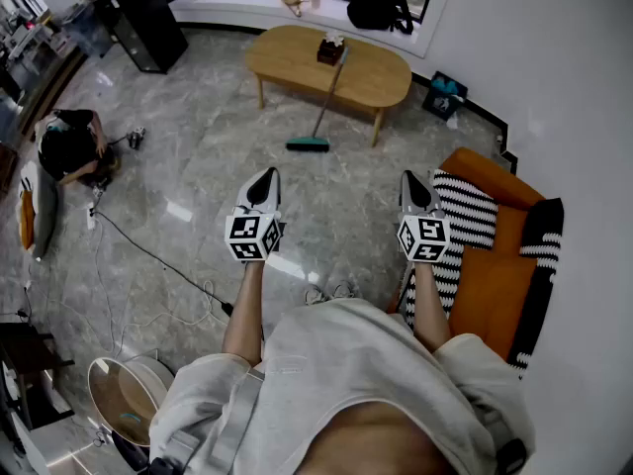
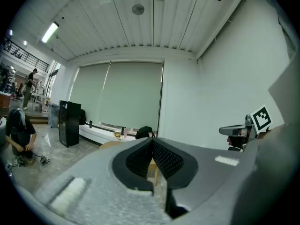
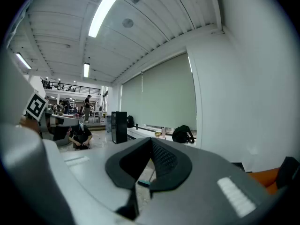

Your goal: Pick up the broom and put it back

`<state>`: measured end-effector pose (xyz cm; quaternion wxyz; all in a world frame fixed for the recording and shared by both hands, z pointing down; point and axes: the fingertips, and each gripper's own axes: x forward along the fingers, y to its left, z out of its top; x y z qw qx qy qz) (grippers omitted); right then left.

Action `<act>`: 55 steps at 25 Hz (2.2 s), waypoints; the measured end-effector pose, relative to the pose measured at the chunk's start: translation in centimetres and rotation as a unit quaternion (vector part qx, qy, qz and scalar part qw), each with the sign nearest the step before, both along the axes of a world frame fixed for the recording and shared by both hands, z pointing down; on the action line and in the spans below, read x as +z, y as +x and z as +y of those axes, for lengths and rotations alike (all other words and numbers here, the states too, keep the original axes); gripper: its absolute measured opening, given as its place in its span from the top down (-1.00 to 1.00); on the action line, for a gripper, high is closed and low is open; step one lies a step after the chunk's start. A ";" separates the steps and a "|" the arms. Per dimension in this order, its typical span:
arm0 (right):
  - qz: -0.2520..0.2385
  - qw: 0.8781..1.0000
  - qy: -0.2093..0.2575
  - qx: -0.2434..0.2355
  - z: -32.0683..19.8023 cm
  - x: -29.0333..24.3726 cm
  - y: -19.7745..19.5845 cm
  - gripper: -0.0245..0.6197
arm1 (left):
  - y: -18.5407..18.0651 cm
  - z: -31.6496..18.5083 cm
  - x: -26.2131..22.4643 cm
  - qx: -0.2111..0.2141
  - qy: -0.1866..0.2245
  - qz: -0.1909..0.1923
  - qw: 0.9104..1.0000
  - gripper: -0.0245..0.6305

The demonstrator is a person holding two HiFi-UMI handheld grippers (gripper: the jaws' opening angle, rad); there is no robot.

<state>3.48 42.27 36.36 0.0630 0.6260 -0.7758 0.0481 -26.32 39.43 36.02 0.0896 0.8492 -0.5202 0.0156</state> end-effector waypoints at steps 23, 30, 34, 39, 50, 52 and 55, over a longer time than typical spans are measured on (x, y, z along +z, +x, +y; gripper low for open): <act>0.010 1.000 0.008 0.009 1.9 0.3 -2.7 0.92 | -0.4 0.9 0.2 0.027 0.009 -0.006 1.000 0.93; 0.013 1.000 0.009 0.011 1.3 0.4 -2.8 0.92 | -0.3 0.4 1.2 0.031 0.001 -0.004 0.999 0.93; 0.010 1.000 0.008 0.008 -0.6 0.6 -2.1 0.92 | 0.2 -1.4 1.4 0.030 0.001 -0.004 1.000 0.93; 0.002 1.000 0.001 0.001 -4.5 1.6 -1.4 0.92 | 1.0 -4.8 1.9 0.026 -0.003 -0.007 1.000 0.93; -0.002 1.000 -0.006 -0.017 -17.9 2.9 0.5 0.92 | 3.2 -17.7 2.8 0.014 -0.015 -0.011 1.000 0.93; -0.003 1.000 -0.005 -0.021 -20.3 2.6 1.2 0.92 | 4.0 -20.1 2.5 0.012 -0.016 -0.009 1.000 0.93; -0.004 1.000 -0.007 -0.025 -23.6 2.4 2.4 0.92 | 5.3 -23.3 2.1 0.010 -0.016 -0.011 1.000 0.93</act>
